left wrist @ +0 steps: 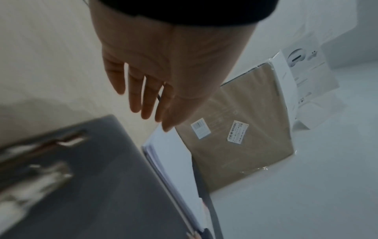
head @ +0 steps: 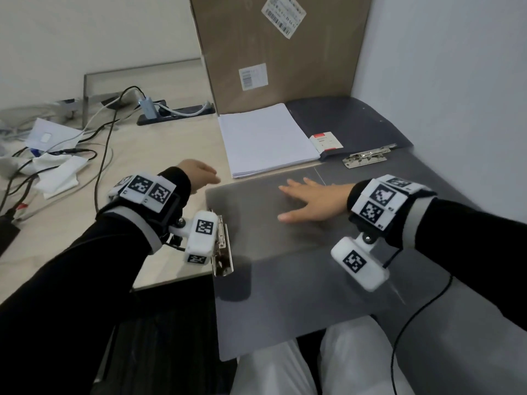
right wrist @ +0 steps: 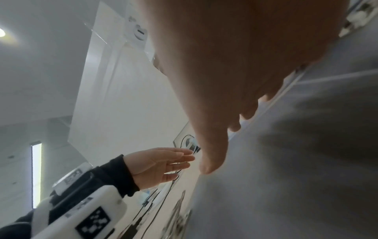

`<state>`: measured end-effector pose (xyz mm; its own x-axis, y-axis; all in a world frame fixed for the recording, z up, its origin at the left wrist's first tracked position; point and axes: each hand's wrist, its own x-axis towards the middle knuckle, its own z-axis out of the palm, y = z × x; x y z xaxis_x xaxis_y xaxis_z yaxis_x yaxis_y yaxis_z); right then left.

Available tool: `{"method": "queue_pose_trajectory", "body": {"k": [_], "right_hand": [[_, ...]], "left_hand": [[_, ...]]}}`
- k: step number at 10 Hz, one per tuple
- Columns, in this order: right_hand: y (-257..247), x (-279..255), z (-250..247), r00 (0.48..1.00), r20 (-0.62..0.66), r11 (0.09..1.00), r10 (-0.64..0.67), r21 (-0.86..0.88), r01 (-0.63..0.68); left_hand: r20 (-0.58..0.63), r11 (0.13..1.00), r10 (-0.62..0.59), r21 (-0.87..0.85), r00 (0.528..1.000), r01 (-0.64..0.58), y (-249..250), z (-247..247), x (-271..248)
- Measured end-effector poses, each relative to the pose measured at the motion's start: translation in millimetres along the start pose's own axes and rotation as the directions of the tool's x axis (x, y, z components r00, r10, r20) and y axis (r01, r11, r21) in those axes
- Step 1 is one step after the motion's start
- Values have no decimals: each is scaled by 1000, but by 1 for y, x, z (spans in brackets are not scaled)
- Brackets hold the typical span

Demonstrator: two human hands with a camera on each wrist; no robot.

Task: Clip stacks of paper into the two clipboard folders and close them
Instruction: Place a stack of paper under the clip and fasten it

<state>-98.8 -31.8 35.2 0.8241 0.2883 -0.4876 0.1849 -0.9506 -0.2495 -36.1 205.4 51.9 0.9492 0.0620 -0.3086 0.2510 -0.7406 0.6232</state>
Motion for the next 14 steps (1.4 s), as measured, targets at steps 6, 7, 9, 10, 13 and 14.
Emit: {"method": "queue_pose_trajectory", "body": {"k": [6,7,9,10,13,14], "right_hand": [[26,84,-58,997,3,981,77,-181,-75],[25,85,-60,996,8,981,89,-175,-86],[21,85,-63,993,8,980,117,-160,-115],[19,84,-66,993,13,985,121,-127,-119],[28,88,-70,998,35,998,58,-14,-57],[41,84,-75,982,-189,945,12,322,51]], "left_hand": [[14,951,-145,-273,989,144,49,41,86],[25,946,-150,-286,988,151,58,42,79],[-68,899,-206,-407,976,161,62,34,80],[-94,769,-220,-629,971,113,69,30,82],[-4,959,-201,-204,980,196,78,38,95],[-96,964,-77,-260,992,50,83,39,89]]}}
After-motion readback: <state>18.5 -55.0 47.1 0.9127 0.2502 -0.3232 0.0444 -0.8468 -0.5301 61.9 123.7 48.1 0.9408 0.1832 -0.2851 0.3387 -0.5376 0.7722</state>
